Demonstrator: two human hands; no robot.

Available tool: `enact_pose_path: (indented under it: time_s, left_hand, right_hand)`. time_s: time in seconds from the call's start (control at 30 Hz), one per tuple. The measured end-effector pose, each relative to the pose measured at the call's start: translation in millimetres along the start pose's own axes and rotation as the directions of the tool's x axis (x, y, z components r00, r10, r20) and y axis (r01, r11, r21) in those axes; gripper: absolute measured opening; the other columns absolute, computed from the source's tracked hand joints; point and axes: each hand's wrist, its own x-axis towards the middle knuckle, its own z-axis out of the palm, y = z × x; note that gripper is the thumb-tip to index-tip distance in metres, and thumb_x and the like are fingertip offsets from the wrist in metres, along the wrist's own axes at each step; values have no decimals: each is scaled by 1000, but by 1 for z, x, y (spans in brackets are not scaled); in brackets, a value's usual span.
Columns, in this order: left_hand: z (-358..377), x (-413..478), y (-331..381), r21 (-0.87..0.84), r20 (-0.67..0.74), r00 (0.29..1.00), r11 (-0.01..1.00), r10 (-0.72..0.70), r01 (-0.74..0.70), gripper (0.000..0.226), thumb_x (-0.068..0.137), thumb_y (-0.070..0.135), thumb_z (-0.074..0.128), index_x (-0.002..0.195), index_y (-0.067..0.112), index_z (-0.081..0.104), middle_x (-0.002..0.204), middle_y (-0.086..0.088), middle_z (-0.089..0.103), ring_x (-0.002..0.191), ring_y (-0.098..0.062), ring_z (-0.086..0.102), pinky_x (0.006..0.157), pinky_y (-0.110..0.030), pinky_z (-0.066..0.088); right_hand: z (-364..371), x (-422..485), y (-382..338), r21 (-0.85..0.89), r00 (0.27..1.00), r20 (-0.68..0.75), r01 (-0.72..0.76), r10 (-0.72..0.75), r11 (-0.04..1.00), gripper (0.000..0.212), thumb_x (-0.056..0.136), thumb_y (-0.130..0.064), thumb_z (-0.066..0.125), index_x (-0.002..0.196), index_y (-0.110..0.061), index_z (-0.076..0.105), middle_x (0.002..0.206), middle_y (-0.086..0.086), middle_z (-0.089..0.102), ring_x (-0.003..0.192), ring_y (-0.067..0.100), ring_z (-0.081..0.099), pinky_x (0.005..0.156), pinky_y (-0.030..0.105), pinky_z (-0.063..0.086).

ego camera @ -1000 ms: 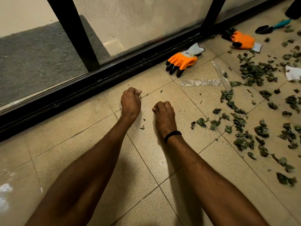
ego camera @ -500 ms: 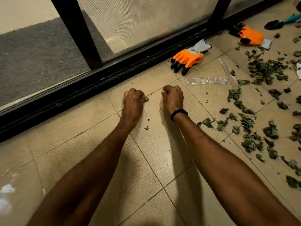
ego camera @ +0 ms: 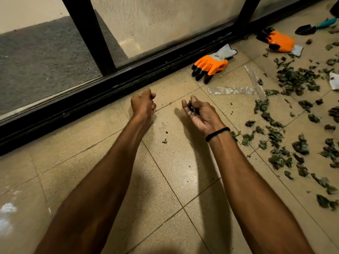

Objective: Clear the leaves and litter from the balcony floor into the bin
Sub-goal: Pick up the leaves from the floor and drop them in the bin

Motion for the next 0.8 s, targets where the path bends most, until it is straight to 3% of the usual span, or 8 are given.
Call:
enact_pose_path:
  time_s: [0.13,0.23,0.3,0.37,0.57,0.67,0.73,0.8]
  left_hand:
    - [2,-3,-4,306,111,990,944,92,-122,8,97,16,49,104,13,52,91,-5,58,68,-13,50,58,-30,40]
    - [6,-4,-17,682,296,916,612,270,-400,21,103,15,46,118,6,58,110,-12,64,94,-24,60,79,-35,49]
    - [12,-7,-23,754,409,834,377,372,-538,22,103,18,52,108,2,67,106,-16,66,98,-28,59,83,-35,45]
    - [16,-8,-29,741,473,776,288,417,-606,19,98,19,63,100,2,70,100,-16,66,94,-29,58,83,-36,42]
    - [14,-6,-42,707,533,658,147,532,-692,15,95,17,66,98,3,73,93,-10,63,93,-24,52,77,-36,46]
    - [17,-2,-41,711,541,658,134,524,-691,16,100,15,58,103,2,68,99,-12,60,98,-25,51,81,-36,47]
    - [22,2,-36,734,506,702,178,501,-656,19,102,16,52,104,2,65,101,-13,60,98,-27,53,82,-36,44]
    - [23,1,-25,738,355,802,383,480,-556,19,100,18,51,95,5,64,91,-10,64,86,-24,58,76,-37,46]
  right_hand:
    - [-8,4,5,8,998,27,-51,51,999,30,90,22,37,99,5,61,117,23,52,120,32,55,74,34,61]
    - [-11,4,7,-32,999,-15,-33,33,999,28,91,20,41,105,8,62,113,24,55,93,26,61,68,26,60]
    - [-13,2,9,-55,999,-33,-20,19,998,23,93,17,45,103,8,63,105,22,57,83,21,61,70,22,59]
    - [-14,2,14,-61,999,-44,-15,12,998,21,93,15,47,103,7,63,97,21,58,77,18,60,68,19,57]
    - [-18,1,23,-237,996,-70,41,-59,971,13,92,-2,64,102,5,66,77,10,66,65,11,59,57,15,53]
    - [-20,6,28,-400,982,-88,118,-166,909,8,93,-7,65,94,0,67,70,5,63,58,9,54,54,15,50]
    - [-23,13,32,-573,951,-99,187,-294,798,8,92,-15,68,89,-8,67,72,3,63,61,10,54,57,19,50]
    - [-27,18,30,-806,882,-48,244,-469,540,9,91,-24,69,87,-16,70,83,-1,68,75,11,60,72,27,54]
